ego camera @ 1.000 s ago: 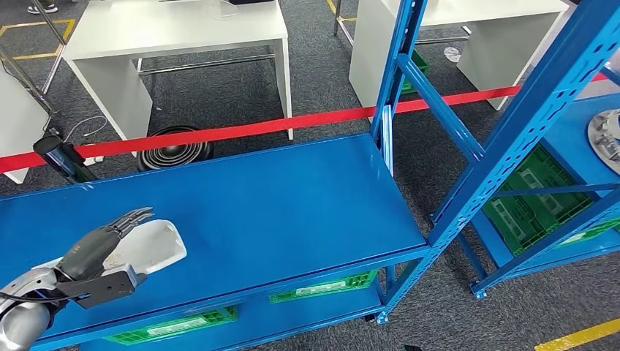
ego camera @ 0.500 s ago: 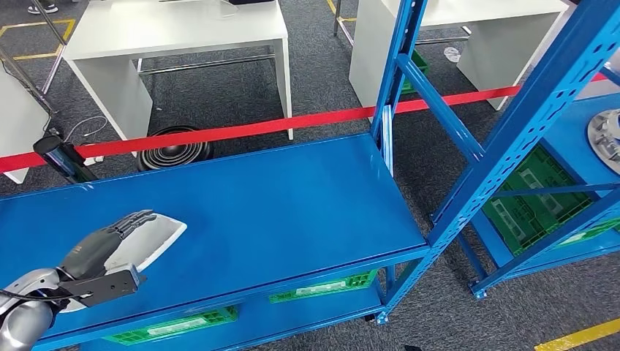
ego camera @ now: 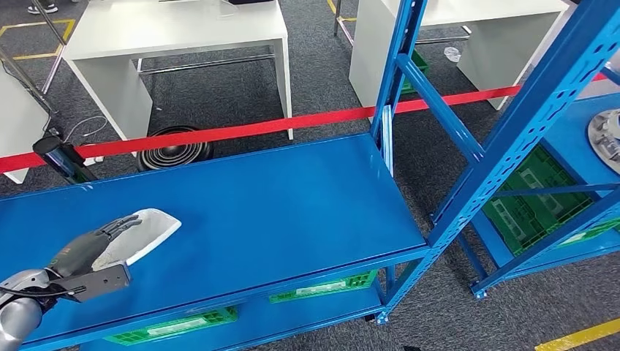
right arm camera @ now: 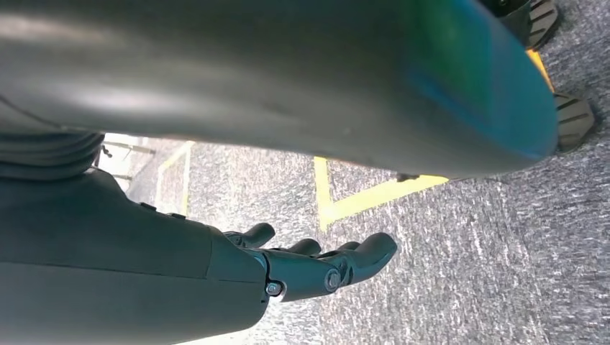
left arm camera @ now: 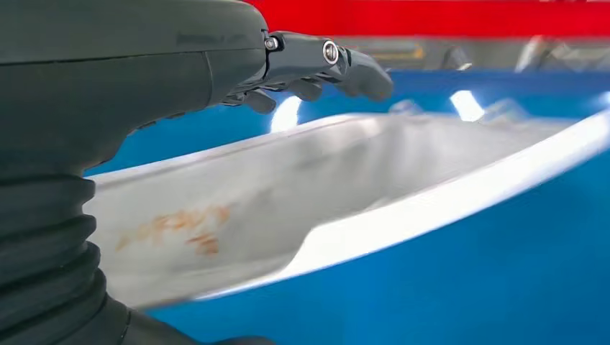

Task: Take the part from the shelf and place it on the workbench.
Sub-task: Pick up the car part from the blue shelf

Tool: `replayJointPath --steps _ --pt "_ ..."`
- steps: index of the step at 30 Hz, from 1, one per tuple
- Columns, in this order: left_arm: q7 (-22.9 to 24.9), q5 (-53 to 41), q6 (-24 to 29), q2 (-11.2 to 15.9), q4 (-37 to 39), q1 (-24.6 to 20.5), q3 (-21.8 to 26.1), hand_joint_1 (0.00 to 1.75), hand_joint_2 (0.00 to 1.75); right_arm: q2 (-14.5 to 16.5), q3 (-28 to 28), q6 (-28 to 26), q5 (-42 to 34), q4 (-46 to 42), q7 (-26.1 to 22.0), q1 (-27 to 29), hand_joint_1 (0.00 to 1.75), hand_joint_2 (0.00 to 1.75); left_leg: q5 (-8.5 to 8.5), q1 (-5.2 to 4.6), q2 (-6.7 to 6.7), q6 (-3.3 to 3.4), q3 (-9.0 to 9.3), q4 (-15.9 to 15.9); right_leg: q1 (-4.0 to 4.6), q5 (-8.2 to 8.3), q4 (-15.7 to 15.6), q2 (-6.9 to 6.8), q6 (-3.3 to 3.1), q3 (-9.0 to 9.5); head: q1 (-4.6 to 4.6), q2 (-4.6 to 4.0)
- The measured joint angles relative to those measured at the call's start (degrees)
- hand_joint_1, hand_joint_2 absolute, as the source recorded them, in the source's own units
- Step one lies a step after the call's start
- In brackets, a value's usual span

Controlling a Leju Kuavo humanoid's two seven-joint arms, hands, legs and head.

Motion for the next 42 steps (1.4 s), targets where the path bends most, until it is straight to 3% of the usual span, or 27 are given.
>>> replayJointPath --steps 7,11,19,42 --pt "4.60 -5.70 0.46 0.33 5.17 -3.35 -3.03 0.03 1.75 0.00 -0.37 -0.02 0.16 0.00 0.10 -0.03 0.00 0.00 0.00 -0.01 -0.04 0.00 0.06 -0.01 -0.01 -0.02 0.00 -0.06 -0.02 0.10 0.01 0.00" --pt "4.74 -6.28 0.48 0.31 10.07 -6.52 -4.96 1.74 1.75 0.00 -0.66 -0.10 0.22 0.00 0.30 -0.03 0.00 0.00 -0.02 -0.01 -0.03 -0.03 0.26 -0.02 -0.01 -0.03 0.00 -0.07 -0.02 0.28 -0.01 0.00" --pt "4.65 -6.64 1.80 0.13 15.54 -8.74 -7.08 1.75 1.75 0.00 -1.03 -0.05 0.32 0.00 0.20 0.00 0.00 0.00 -0.04 -0.01 -0.01 -0.06 0.49 -0.05 -0.01 -0.06 0.04 -0.04 -0.07 0.46 -0.01 0.00" --pt "5.19 -6.63 4.10 -0.37 14.97 -7.61 -7.43 1.75 1.75 0.00 -1.87 -0.02 0.41 0.00 -0.02 0.01 0.00 0.00 -0.14 -0.01 -0.12 -0.12 0.84 -0.11 -0.01 -0.28 0.09 -0.20 -0.09 0.84 0.01 0.00"
